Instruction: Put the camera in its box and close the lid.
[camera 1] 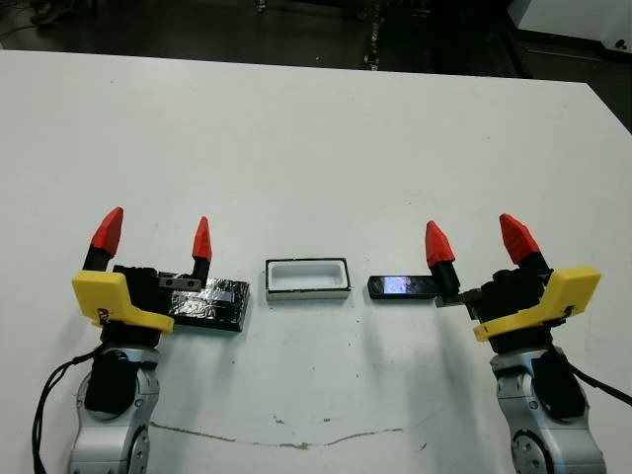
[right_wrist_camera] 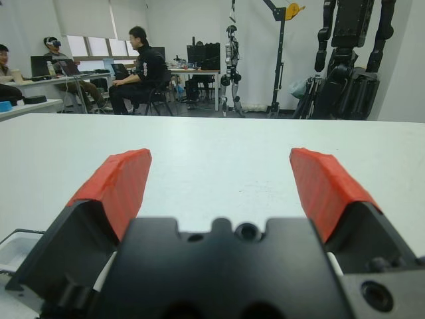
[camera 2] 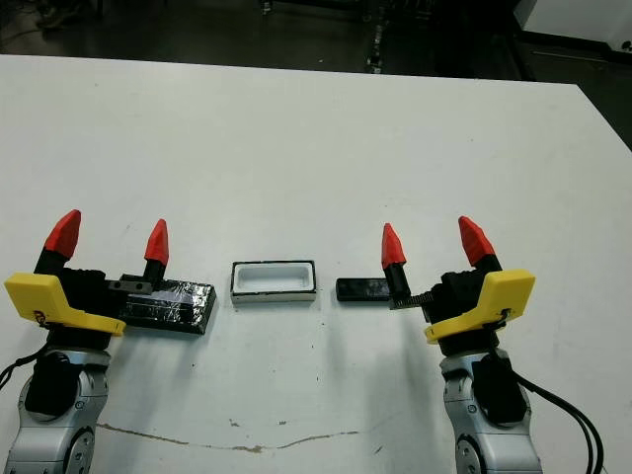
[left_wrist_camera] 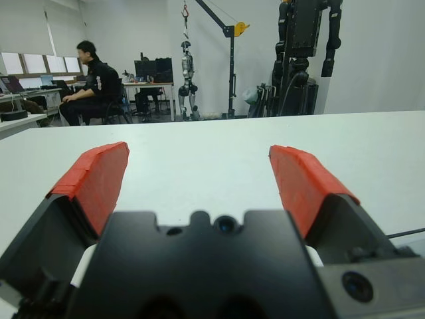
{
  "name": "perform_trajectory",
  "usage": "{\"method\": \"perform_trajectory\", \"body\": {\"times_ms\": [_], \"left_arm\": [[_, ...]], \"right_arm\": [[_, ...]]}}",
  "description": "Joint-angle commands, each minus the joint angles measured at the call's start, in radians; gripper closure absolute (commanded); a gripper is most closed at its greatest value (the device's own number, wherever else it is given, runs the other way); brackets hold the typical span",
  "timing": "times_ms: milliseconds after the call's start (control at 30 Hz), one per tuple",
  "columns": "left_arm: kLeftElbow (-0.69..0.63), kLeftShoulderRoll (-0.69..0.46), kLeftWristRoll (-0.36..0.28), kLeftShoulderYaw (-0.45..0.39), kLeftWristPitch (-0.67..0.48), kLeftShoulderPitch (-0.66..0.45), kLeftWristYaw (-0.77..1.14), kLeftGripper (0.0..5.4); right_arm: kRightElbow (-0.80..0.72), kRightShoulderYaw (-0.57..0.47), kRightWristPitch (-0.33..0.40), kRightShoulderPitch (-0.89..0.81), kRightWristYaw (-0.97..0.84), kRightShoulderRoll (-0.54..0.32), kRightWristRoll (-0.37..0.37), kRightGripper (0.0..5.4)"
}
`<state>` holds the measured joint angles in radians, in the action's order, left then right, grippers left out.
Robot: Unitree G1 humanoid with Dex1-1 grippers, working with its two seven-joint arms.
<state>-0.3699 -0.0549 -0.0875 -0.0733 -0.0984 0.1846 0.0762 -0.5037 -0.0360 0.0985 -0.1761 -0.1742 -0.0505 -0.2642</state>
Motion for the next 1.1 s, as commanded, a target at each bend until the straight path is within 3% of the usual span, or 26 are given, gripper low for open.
{"method": "perform_trajectory", "body": {"times_ms": [33,333,500,700,833,967,1100], "left_arm": [[0.008,-0.003,0.008,0.001,-0.003,0.008,-0.002,0.02],[0.007,-0.004,0.007,0.003,-0.005,0.011,0.001,0.02],[-0.001,-0.003,0.006,0.006,0.002,0.014,0.0,0.02],[-0.012,0.002,0.014,0.011,0.012,0.019,-0.014,0.02],[-0.006,0.0,0.02,0.014,0.001,0.02,-0.015,0.02],[-0.015,0.007,0.023,0.016,0.01,0.021,-0.022,0.02],[-0.016,0.005,0.026,0.014,0.011,0.021,-0.022,0.02]], "right_arm": [[0.002,-0.003,0.014,-0.013,0.001,-0.011,-0.002,0.0],[0.011,-0.002,0.005,-0.018,-0.014,-0.02,-0.002,0.0],[0.014,-0.039,0.017,0.022,-0.064,-0.084,-0.017,0.0],[0.071,-0.139,0.074,0.175,-0.215,-0.291,-0.08,0.0],[0.153,-0.181,0.159,0.311,-0.33,-0.421,-0.154,0.0],[0.24,-0.169,0.214,0.423,-0.461,-0.524,-0.194,0.0],[0.325,-0.104,0.249,0.521,-0.615,-0.621,-0.18,0.0]]}}
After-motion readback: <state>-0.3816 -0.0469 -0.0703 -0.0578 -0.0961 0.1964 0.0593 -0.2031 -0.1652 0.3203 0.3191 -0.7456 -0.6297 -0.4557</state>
